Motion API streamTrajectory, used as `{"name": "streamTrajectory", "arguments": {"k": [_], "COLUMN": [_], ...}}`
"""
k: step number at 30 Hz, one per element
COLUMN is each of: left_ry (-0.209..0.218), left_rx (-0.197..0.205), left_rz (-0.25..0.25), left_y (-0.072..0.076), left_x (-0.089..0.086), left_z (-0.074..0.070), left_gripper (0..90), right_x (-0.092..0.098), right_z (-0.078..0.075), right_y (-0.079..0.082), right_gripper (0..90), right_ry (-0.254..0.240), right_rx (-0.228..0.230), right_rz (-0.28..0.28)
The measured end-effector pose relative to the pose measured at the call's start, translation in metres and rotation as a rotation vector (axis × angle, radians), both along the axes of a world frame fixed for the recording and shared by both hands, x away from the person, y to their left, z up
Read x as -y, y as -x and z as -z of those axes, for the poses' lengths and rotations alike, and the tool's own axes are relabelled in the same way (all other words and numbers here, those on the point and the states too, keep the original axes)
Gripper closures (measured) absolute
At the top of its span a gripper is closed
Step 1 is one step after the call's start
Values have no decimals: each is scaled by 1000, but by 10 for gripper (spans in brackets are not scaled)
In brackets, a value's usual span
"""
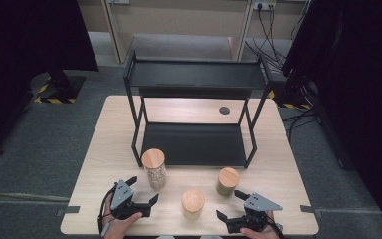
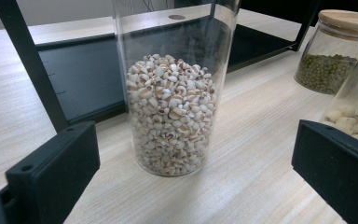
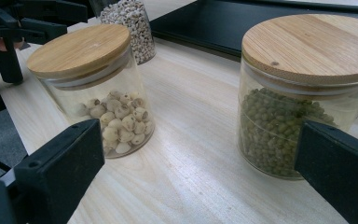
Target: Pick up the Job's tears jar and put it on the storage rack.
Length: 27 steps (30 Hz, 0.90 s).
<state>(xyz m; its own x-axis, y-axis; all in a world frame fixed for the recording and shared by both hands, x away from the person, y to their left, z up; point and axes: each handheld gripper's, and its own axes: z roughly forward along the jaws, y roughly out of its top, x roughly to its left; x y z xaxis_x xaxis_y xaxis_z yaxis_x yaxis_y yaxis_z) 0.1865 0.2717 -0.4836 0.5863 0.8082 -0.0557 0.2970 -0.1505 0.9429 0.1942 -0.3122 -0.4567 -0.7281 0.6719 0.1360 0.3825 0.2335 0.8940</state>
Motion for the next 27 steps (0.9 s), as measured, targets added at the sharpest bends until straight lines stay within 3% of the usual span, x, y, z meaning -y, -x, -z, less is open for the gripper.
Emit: {"name": "streamTrajectory", "arguments": {"k": [27], "left_ry": [-5], "left_rx": [-4], "left_rz": [-7], "left_y": [-1], "left_x": [1], "left_z": [-1], "left_gripper": [4], "right_x": [-2], "right_z": [1], "right_y": [0], "right_gripper": [20], "right_ry": [-4], "right_rx": [-5], "right_rz": [-8]}}
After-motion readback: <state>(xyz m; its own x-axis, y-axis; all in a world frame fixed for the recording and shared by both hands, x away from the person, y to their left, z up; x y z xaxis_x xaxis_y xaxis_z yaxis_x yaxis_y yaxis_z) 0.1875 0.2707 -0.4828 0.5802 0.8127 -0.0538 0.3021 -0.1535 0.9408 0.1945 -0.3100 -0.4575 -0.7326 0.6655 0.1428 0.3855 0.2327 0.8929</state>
